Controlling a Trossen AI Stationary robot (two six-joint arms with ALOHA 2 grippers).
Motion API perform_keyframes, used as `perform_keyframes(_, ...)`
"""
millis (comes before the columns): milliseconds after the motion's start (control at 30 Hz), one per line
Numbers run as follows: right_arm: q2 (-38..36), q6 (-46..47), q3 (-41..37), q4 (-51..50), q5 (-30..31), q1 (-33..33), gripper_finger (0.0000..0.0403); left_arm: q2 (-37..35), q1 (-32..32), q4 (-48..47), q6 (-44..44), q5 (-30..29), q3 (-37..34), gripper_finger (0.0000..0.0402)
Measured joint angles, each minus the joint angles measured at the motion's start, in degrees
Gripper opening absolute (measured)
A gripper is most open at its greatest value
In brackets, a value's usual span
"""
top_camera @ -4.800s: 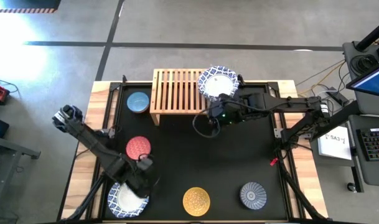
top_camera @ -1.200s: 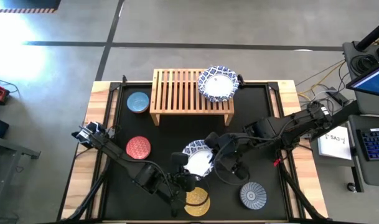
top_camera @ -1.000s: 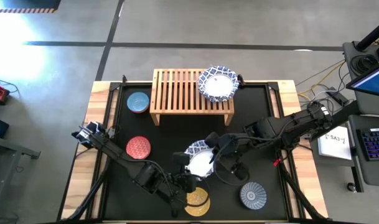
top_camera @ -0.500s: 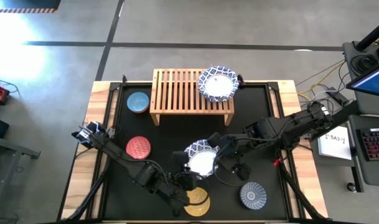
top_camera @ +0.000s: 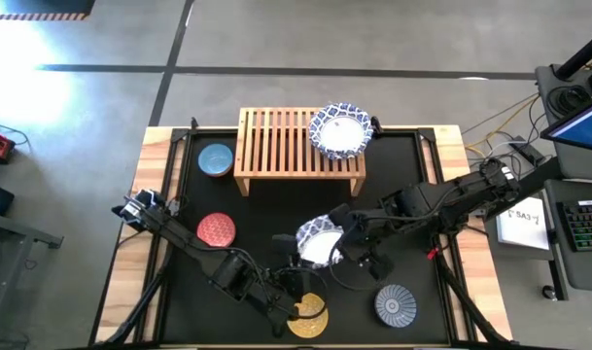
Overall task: Place and stack bowls onto a shelf
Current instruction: Stack the white patterned bowl on top of the other white patterned bowl on the shelf
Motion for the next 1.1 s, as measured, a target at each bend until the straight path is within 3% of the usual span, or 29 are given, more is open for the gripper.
perform_keyframes(267, 0.0, 4.4, 0.3, -5.7, 7.5, 0.0, 0.0009, 0.0, 0.0, 1.6, 3.7, -5.6, 0.0, 0.0225)
perform_keyframes(567, -0.2, 5.9, 5.1, -9.1, 12.7, 0.0, 0.0009, -0.1, 0.2, -1.9, 2.5, -6.3, 0.0, 0.0226)
perform_keyframes(667, -0.2, 4.2, 7.2, -9.1, 18.7, 0.0, 0.0009, -0.1, 0.3, -2.4, 2.1, -7.1, 0.0, 0.0226)
perform_keyframes(867, -0.2, -2.2, 9.7, -9.6, 37.7, -1.6, 0.0008, -0.1, 0.3, -2.9, 2.0, -7.4, 0.0, 0.0226)
perform_keyframes(1100, -0.2, -4.5, 10.4, -10.7, 39.9, -9.2, 0.0008, -0.1, 0.3, -2.9, 2.0, -7.4, 0.0, 0.0226)
